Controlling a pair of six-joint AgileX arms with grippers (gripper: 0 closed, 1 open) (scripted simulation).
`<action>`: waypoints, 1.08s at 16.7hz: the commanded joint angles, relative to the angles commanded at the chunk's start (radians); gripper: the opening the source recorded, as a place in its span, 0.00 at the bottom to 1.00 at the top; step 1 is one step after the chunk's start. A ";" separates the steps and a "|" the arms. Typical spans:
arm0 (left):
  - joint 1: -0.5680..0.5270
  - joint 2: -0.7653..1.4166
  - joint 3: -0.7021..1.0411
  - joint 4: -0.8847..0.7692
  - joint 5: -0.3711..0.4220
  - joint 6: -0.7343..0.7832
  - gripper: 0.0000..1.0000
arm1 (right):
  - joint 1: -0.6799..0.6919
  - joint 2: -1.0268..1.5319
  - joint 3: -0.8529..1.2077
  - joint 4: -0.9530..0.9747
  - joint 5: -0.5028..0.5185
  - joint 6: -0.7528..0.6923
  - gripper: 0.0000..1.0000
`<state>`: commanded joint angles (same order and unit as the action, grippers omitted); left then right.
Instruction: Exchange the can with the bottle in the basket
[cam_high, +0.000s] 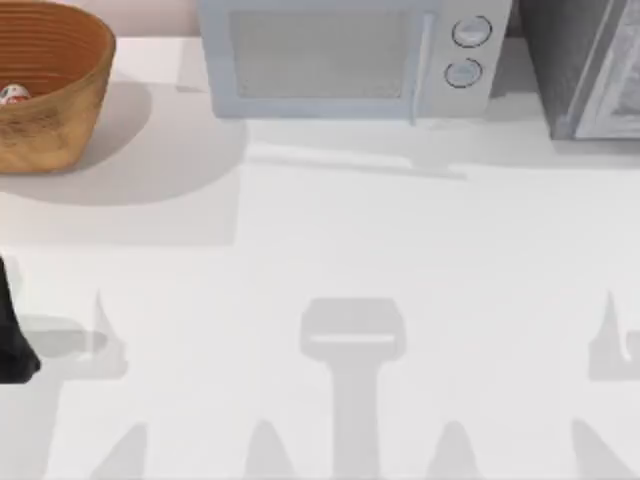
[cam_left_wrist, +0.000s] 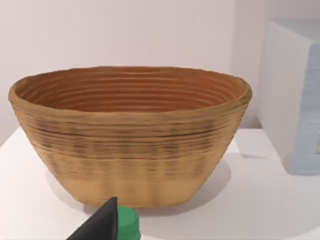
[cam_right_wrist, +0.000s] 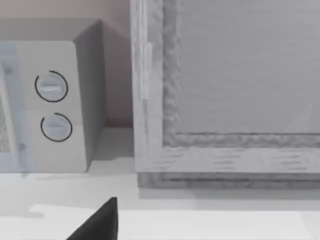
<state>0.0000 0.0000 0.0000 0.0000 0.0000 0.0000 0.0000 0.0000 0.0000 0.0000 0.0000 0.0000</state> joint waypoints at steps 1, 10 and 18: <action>0.000 0.000 0.000 0.000 0.000 0.000 1.00 | 0.000 0.000 0.000 0.000 0.000 0.000 1.00; 0.021 0.294 0.217 -0.161 0.033 0.013 1.00 | 0.000 0.000 0.000 0.000 0.000 0.000 1.00; 0.078 0.910 0.817 -0.457 0.103 0.049 1.00 | 0.000 0.000 0.000 0.000 0.000 0.000 1.00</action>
<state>0.0780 0.9098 0.8170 -0.4570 0.1026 0.0487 0.0000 0.0000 0.0000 0.0000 0.0000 0.0000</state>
